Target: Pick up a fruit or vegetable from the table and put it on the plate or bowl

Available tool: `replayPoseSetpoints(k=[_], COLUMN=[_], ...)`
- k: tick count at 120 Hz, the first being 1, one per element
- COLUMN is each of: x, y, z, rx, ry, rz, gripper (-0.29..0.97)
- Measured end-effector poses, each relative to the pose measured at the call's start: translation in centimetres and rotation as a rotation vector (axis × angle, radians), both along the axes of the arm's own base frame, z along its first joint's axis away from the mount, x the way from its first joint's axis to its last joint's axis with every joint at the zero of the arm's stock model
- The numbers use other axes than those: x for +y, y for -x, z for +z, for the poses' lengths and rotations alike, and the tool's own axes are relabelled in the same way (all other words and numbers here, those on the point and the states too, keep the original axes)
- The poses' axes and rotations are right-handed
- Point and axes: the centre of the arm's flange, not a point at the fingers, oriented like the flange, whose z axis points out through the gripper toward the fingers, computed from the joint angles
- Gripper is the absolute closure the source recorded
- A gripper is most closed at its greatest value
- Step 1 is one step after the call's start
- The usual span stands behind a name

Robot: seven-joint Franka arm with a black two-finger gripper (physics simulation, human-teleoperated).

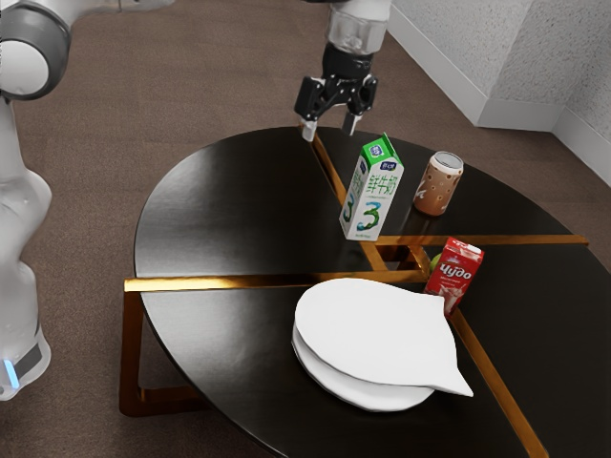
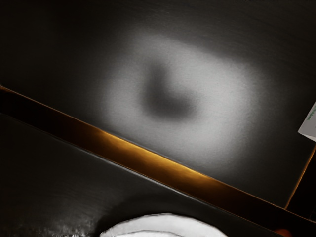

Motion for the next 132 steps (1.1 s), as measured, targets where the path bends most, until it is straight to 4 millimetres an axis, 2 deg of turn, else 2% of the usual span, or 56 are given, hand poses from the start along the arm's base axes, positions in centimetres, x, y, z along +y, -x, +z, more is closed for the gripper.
replayPoseSetpoints(k=[20,40,55,62,74,79,90,100,105,112,124,132], x=[1.2,0.9,2.6,4.1,7.4,7.8,5.6,4.1,3.2,1.4,-2.9,-4.1], y=[-0.3,-0.4,-0.8,-1.9,-5.2,-6.5,-9.2,-9.9,-10.4,-12.0,-15.5,-17.1], z=[-0.4,-0.1,0.3,-0.8,-1.6,-2.2,-1.9,0.7,1.2,0.0,-3.0,-4.5], rx=[0.017,-0.002,-0.025,-0.013,-0.032,-0.043,-0.097,-0.184,-0.216,-0.234,-0.280,-0.315], ry=[0.016,0.017,0.010,-0.001,-0.045,-0.059,-0.089,-0.116,-0.122,-0.125,-0.125,-0.130], rz=[0.106,-0.008,-0.066,-0.079,-0.084,-0.105,-0.199,-0.268,-0.304,-0.361,-0.468,-0.507], gripper=[0.00,0.00,0.00,0.00,0.00,0.00,0.00,0.00,0.00,0.00,0.00,0.00])
